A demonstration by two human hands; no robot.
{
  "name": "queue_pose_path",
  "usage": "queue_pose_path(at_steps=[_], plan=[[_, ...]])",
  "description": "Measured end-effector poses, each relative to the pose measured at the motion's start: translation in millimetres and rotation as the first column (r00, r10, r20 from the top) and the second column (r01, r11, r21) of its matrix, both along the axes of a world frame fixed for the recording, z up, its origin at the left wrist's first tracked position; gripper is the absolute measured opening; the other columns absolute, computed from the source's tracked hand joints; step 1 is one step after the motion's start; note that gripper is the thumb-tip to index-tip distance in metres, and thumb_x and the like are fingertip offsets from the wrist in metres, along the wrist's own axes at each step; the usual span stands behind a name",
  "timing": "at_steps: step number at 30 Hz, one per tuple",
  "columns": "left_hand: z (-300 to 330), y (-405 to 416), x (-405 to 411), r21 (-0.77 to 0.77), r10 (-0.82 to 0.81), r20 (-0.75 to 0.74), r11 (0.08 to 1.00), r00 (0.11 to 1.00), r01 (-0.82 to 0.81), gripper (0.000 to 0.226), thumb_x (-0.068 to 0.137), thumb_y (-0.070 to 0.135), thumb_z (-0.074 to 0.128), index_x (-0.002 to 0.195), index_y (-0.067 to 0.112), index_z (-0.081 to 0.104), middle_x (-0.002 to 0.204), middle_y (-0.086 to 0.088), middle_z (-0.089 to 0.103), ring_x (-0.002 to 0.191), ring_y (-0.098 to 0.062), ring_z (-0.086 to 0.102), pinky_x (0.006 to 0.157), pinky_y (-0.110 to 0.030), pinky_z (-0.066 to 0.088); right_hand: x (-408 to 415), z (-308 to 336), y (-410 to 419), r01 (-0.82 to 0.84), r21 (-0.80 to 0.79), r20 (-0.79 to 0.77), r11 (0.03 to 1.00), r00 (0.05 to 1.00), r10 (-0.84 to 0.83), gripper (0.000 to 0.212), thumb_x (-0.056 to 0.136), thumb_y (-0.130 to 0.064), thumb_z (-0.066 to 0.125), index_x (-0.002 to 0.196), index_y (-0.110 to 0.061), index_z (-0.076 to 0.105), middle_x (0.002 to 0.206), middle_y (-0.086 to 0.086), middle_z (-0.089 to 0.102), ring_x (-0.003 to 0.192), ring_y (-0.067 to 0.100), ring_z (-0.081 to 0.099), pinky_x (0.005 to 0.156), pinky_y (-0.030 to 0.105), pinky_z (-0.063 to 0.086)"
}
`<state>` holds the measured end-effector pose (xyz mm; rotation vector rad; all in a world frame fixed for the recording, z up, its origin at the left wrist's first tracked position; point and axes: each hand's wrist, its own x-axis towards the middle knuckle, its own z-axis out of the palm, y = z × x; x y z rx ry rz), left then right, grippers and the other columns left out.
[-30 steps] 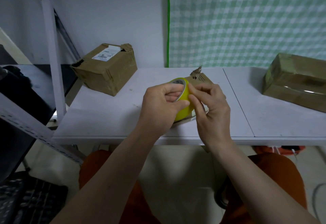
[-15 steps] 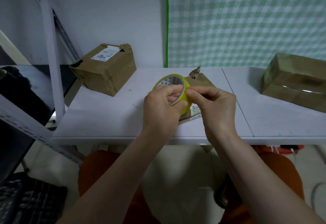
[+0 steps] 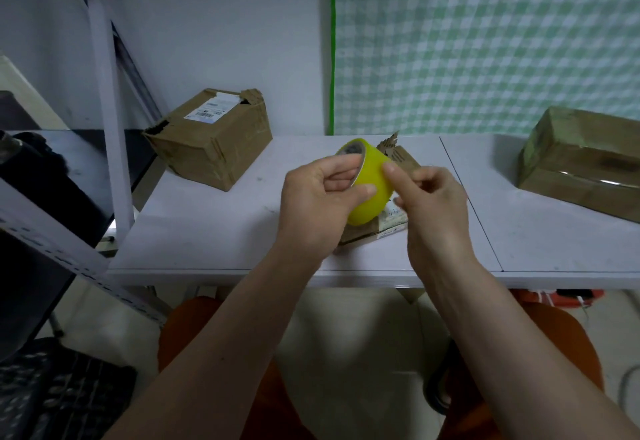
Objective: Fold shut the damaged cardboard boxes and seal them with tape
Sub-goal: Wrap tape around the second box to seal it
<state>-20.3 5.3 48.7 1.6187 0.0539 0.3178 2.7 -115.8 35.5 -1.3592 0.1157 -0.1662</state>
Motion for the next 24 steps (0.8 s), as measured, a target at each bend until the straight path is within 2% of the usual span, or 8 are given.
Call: queue_pose_path(at_steps=[2, 4, 8, 11, 15, 18, 21, 24], plan=[[0.6, -1.3, 0.4, -0.046, -0.050, -0.008, 0.998, 0.999, 0.050, 0.039, 0.074, -0.008, 0.073, 0.109, 0.008, 0.068, 0.093, 0.000, 0.071, 0.083, -0.006, 0.066, 0.081, -0.024, 0.056, 0.8, 4.1, 0.6, -0.152, 0.130, -0.144, 0.980, 0.975, 0.170, 0.019, 0.085, -0.023, 0.068, 0.074, -0.008, 0.065, 0.073, 0.006, 0.061, 0.068, 0.017, 0.058, 0.068, 0.029, 0.048], [-2.9, -1.8, 0.3, -0.096, -0.117, -0.012, 0.989, 0.993, 0.115, 0.036, 0.076, -0.010, 0.071, 0.105, 0.010, 0.068, 0.090, -0.001, 0.072, 0.083, -0.006, 0.066, 0.081, -0.026, 0.056, -1.7, 7.7, 4.5, -0.280, 0.235, -0.138, 0.931, 0.938, 0.317, 0.021, 0.090, -0.021, 0.060, 0.093, -0.002, 0.069, 0.092, 0.017, 0.068, 0.083, 0.026, 0.064, 0.078, 0.038, 0.052], [-9.8, -0.4, 2.7, -0.224, -0.136, -0.008, 0.966, 0.991, 0.130, 0.034, 0.079, -0.010, 0.067, 0.109, 0.007, 0.066, 0.095, -0.005, 0.072, 0.088, -0.010, 0.067, 0.078, -0.024, 0.054, -3.0, 9.2, 12.8, -0.272, 0.270, -0.064, 0.924, 0.952, 0.300, 0.020, 0.096, -0.015, 0.050, 0.105, -0.003, 0.063, 0.101, 0.021, 0.065, 0.093, 0.029, 0.062, 0.090, 0.045, 0.050], [-13.3, -1.0, 3.0, -0.328, -0.118, -0.011, 0.939, 0.993, 0.108, 0.031, 0.081, -0.009, 0.063, 0.106, 0.008, 0.067, 0.097, -0.007, 0.073, 0.091, -0.014, 0.069, 0.076, -0.024, 0.054, -1.2, 3.2, 11.4, -0.353, 0.211, -0.049, 0.912, 0.928, 0.370, 0.028, 0.098, -0.011, 0.045, 0.117, 0.005, 0.056, 0.108, 0.024, 0.063, 0.098, 0.029, 0.061, 0.092, 0.043, 0.049], [-15.7, -1.1, 3.9, -0.468, -0.126, -0.041, 0.879, 0.991, 0.092, 0.028, 0.085, -0.002, 0.060, 0.112, 0.001, 0.064, 0.105, -0.014, 0.071, 0.097, -0.021, 0.068, 0.079, -0.029, 0.055, -3.5, -0.1, 7.5, -0.424, 0.127, -0.003, 0.897, 0.904, 0.427, 0.033, 0.091, -0.016, 0.051, 0.117, 0.002, 0.058, 0.112, 0.021, 0.063, 0.103, 0.028, 0.059, 0.097, 0.047, 0.044], [-9.6, -0.9, 5.3, -0.526, -0.113, -0.120, 0.850, 0.986, 0.033, 0.020, 0.087, 0.008, 0.062, 0.105, 0.000, 0.065, 0.094, -0.014, 0.072, 0.084, -0.022, 0.069, 0.069, -0.031, 0.058, -4.8, -4.4, 4.9, -0.475, 0.020, 0.026, 0.880, 0.880, 0.475, 0.037, 0.086, -0.022, 0.051, 0.116, -0.003, 0.059, 0.116, 0.024, 0.062, 0.108, 0.036, 0.057, 0.101, 0.054, 0.039], [-3.1, -3.2, 10.7, -0.541, -0.086, -0.230, 0.839, 0.969, -0.054, 0.013, 0.086, 0.014, 0.066, 0.089, 0.002, 0.065, 0.075, -0.012, 0.070, 0.067, -0.020, 0.067, 0.061, -0.029, 0.057, -6.4, -6.1, 6.8, -0.493, -0.132, 0.051, 0.860, 0.863, 0.503, 0.037, 0.087, -0.021, 0.050, 0.121, -0.008, 0.059, 0.117, 0.017, 0.064, 0.113, 0.034, 0.058, 0.099, 0.045, 0.045], [-1.7, -6.7, 15.7, -0.544, -0.045, -0.267, 0.832, 0.963, -0.112, 0.014, 0.086, 0.016, 0.068, 0.086, 0.002, 0.067, 0.075, -0.013, 0.069, 0.067, -0.021, 0.065, 0.067, -0.032, 0.056, -7.1, -7.5, 9.7, -0.423, -0.175, 0.070, 0.889, 0.895, 0.440, 0.030, 0.090, -0.023, 0.052, 0.111, -0.005, 0.063, 0.105, 0.017, 0.066, 0.096, 0.026, 0.061, 0.086, 0.035, 0.048]])
